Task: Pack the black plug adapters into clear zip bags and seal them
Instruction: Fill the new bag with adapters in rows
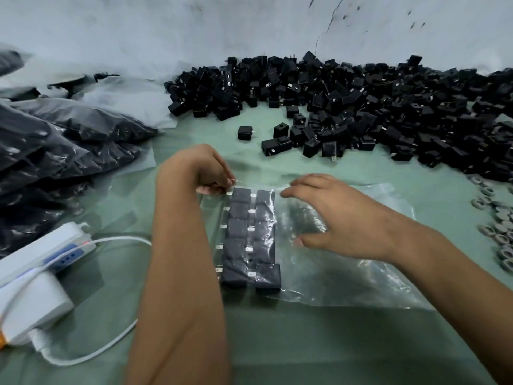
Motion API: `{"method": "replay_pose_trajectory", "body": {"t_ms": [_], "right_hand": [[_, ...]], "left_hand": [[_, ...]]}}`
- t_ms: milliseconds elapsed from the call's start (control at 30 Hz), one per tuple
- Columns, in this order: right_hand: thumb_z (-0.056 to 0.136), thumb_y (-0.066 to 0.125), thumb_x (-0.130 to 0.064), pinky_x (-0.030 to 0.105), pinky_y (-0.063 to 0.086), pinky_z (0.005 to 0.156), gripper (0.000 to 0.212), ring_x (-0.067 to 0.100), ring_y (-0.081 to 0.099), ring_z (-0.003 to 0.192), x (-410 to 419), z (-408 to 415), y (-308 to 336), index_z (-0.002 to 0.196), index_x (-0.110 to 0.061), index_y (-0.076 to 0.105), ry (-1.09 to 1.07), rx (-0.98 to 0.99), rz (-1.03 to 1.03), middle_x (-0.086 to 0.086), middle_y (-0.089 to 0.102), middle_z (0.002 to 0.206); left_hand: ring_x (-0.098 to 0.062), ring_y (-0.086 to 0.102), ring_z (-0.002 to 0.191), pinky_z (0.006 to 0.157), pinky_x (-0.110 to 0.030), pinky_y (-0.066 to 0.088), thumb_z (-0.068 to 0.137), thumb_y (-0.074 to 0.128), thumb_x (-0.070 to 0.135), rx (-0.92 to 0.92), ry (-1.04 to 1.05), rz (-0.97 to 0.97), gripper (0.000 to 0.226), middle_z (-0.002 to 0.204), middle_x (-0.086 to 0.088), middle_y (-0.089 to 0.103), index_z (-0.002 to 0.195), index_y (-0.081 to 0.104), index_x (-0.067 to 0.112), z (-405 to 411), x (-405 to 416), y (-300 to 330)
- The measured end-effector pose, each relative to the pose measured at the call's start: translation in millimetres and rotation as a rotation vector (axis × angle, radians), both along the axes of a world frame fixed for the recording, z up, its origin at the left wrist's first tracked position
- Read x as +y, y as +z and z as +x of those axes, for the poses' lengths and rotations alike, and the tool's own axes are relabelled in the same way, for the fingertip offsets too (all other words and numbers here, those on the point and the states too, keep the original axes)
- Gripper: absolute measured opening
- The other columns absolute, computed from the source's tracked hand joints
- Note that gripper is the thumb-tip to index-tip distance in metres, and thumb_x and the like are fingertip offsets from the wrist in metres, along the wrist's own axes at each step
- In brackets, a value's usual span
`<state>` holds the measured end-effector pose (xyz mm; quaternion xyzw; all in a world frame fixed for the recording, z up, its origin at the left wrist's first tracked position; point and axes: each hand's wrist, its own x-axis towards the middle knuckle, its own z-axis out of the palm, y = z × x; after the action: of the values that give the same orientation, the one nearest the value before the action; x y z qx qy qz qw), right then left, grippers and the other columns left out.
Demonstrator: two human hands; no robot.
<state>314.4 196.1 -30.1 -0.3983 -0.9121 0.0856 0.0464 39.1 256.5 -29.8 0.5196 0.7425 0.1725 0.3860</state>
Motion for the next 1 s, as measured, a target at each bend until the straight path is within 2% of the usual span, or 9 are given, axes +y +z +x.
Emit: {"method": "replay_pose_trajectory", "body": {"t_ms": [133,267,467,533,633,700,800,867,1000], "right_hand": [[0.077,0.081,-0.055,0.036,0.025,0.124,0.102,0.007,0.019,0.145,-15.4,-16.4,-2.1,0.159,-0.030,0.026,0.103,0.027,-0.010,-0.012,0.034,0.156],[0.074,0.084,-0.055,0.042,0.021,0.126,0.112,0.007,0.008,0.148,-15.6,-16.1,0.3,0.161,-0.035,0.016,0.110,0.038,-0.055,-0.013,0.022,0.161],[0.072,0.083,-0.059,0.043,0.016,0.127,0.115,0.007,0.005,0.149,-14.8,-19.6,-8.3,0.161,-0.036,0.014,0.161,0.083,-0.058,-0.012,0.017,0.164],[0.074,0.082,-0.059,0.040,0.014,0.126,0.112,0.004,0.005,0.149,-15.1,-18.7,-12.4,0.161,-0.037,0.016,0.164,0.098,-0.081,-0.013,0.018,0.164],[0.079,0.075,-0.060,0.035,0.015,0.123,0.092,0.001,0.014,0.149,-11.6,-3.8,-8.3,0.157,-0.039,0.030,0.105,0.186,-0.092,-0.016,0.025,0.162],[0.085,0.072,-0.051,0.031,0.031,0.117,0.059,-0.003,0.039,0.136,-6.6,15.0,-2.9,0.140,-0.037,0.055,-0.006,0.349,-0.040,-0.014,0.050,0.146],[0.090,0.073,-0.025,0.013,0.049,0.073,0.010,-0.004,0.062,0.085,5.1,60.0,5.0,0.099,-0.028,0.071,-0.308,0.536,0.195,-0.015,0.068,0.091],[0.092,0.074,-0.020,0.017,0.041,0.059,0.011,-0.001,0.059,0.070,14.1,92.8,5.9,0.084,-0.025,0.068,-0.574,0.434,0.215,-0.015,0.064,0.075],[0.094,0.071,-0.016,0.026,0.048,0.062,0.014,0.013,0.069,0.063,19.4,124.0,-2.0,0.081,-0.022,0.070,-0.757,0.372,0.018,-0.005,0.072,0.071]], "left_hand": [[-0.023,0.064,0.061,0.079,-0.042,0.061,0.090,0.072,0.000,0.018,-0.011,-0.006,0.012,0.078,-0.021,0.075,0.082,0.079,0.006,0.9,-1.2,0.7],[-0.013,0.062,0.044,0.046,-0.023,0.055,0.090,0.072,-0.004,0.020,-0.020,-0.010,0.016,0.058,-0.007,0.071,0.079,0.076,0.007,2.9,-2.1,3.7],[-0.013,0.063,0.046,0.049,-0.023,0.057,0.089,0.073,-0.003,0.045,-0.026,-0.022,0.013,0.064,-0.008,0.072,0.081,0.077,0.007,3.1,-0.6,2.4],[-0.015,0.064,0.051,0.059,-0.028,0.062,0.089,0.073,-0.001,0.046,-0.030,-0.029,0.012,0.067,-0.008,0.073,0.082,0.077,0.008,2.4,-0.8,1.0],[-0.015,0.063,0.052,0.059,-0.027,0.059,0.088,0.074,-0.001,0.059,-0.033,-0.015,0.011,0.071,-0.010,0.074,0.084,0.078,0.008,1.0,-2.5,2.6],[-0.015,0.062,0.054,0.056,-0.026,0.054,0.090,0.072,0.000,0.066,-0.018,0.032,0.007,0.071,-0.010,0.074,0.089,0.077,0.005,2.4,-3.5,5.5],[-0.018,0.063,0.072,0.067,-0.029,0.053,0.094,0.072,0.009,0.144,0.023,0.220,0.007,0.082,-0.007,0.071,0.087,0.074,0.011,11.7,-1.5,13.5],[-0.017,0.062,0.083,0.080,-0.033,0.050,0.096,0.070,0.020,0.192,0.025,0.352,0.011,0.089,-0.002,0.068,0.085,0.070,0.019,27.5,-3.4,20.3],[-0.026,0.053,0.121,0.106,-0.047,0.045,0.100,0.060,0.045,0.286,-0.097,0.482,0.024,0.123,-0.005,0.063,0.107,0.069,0.024,79.9,-21.9,12.0]]}}
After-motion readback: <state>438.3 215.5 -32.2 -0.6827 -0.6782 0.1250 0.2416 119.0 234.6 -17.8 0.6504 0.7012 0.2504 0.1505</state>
